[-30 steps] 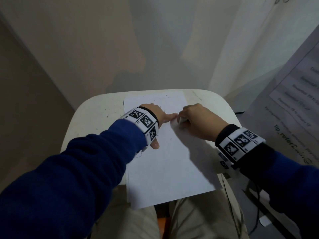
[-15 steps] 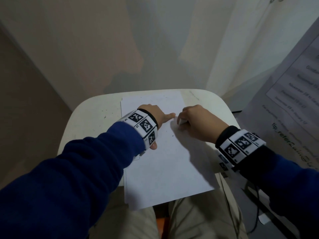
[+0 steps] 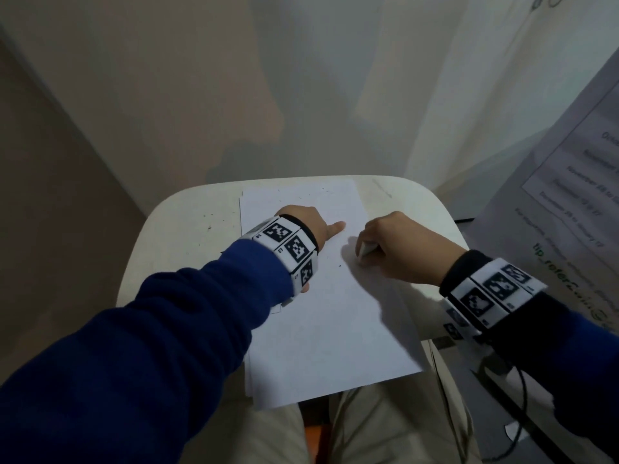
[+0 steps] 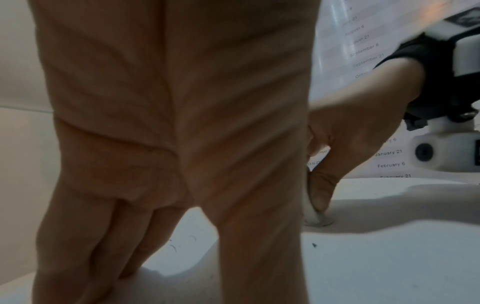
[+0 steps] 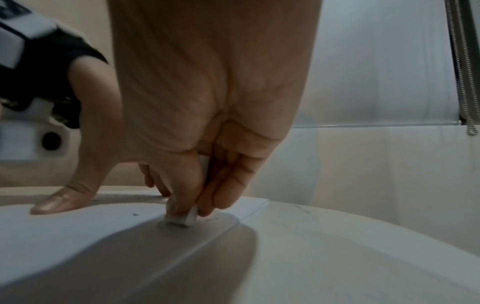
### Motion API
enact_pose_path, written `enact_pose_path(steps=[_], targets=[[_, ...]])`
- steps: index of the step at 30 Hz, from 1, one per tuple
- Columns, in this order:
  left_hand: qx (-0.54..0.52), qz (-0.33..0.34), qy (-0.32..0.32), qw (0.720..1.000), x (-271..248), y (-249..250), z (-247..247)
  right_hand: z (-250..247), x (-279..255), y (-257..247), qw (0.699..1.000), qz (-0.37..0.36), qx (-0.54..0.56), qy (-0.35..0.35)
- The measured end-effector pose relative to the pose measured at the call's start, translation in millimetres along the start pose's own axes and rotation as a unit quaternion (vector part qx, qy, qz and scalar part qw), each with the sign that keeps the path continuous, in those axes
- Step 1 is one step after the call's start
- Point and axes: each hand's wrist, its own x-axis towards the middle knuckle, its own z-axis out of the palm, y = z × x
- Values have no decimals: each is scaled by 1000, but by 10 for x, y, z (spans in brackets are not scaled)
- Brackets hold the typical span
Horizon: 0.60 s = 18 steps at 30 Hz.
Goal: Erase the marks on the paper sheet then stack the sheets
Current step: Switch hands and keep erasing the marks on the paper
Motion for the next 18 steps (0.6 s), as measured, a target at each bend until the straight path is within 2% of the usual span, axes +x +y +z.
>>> enact_pose_path(steps=[2,5,7,10,15,18], targets=[[-4,2,2,1000,1,-10,2,-29,48,1,1000,1,-12,5],[-8,0,3,1000,7,7,3,-49,236,47,998,14,-21,64],[-8,-3,4,1000,4,13,1,-44,303,86,997,18,-9,79],[-8,-2,3,1000,9,0,7,-25,211,95,998,10,-10,61],[-34,8,23,999,20,-40,0,-49,16,83,999,-15,-37,-13],[-28,10,25,999,7,-46,16,-96,168,71,999,-11,-29,41]])
